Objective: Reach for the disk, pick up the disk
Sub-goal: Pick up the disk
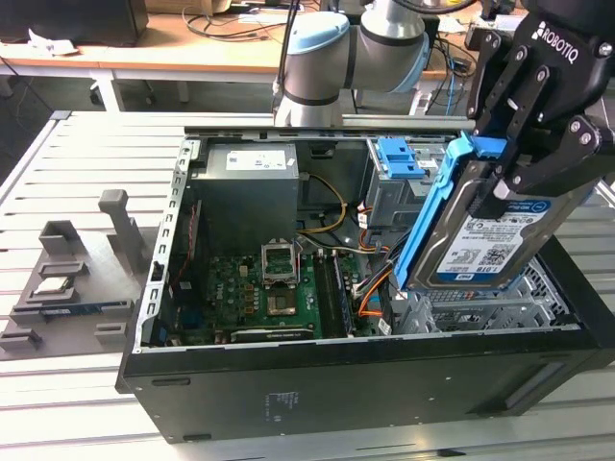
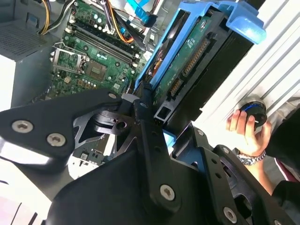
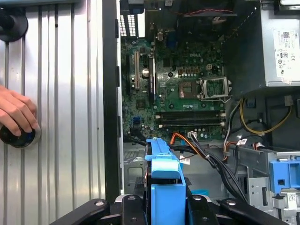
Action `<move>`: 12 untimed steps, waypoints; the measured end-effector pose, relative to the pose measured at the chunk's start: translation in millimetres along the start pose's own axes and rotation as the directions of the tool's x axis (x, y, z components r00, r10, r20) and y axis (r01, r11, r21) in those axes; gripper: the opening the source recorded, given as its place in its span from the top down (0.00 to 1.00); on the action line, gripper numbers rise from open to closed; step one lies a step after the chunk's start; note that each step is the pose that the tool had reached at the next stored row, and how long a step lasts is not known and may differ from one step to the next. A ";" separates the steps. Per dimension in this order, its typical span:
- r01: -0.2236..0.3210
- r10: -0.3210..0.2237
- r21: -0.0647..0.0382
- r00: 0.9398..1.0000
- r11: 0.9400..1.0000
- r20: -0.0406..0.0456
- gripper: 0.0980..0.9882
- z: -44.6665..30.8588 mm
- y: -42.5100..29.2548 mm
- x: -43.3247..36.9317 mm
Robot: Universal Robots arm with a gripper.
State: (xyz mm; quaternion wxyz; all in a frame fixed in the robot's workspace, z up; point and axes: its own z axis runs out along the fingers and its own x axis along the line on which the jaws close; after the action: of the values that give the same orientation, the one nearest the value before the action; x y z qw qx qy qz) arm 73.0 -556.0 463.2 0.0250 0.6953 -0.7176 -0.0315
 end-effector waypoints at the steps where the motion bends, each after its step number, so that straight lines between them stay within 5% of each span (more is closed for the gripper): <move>1: 0.000 0.000 0.000 1.000 1.000 -0.001 0.70 0.5 -1.7 -0.2; 7: -0.002 0.002 -0.002 1.000 1.000 -0.021 0.70 6.0 -27.0 -7.3; 12: -0.002 0.002 -0.002 1.000 1.000 -0.031 0.70 9.6 -35.2 -18.1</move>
State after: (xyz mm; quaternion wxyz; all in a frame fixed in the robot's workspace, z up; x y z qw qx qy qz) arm 107.8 -539.0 451.0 0.0370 0.6948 -0.7179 -0.0213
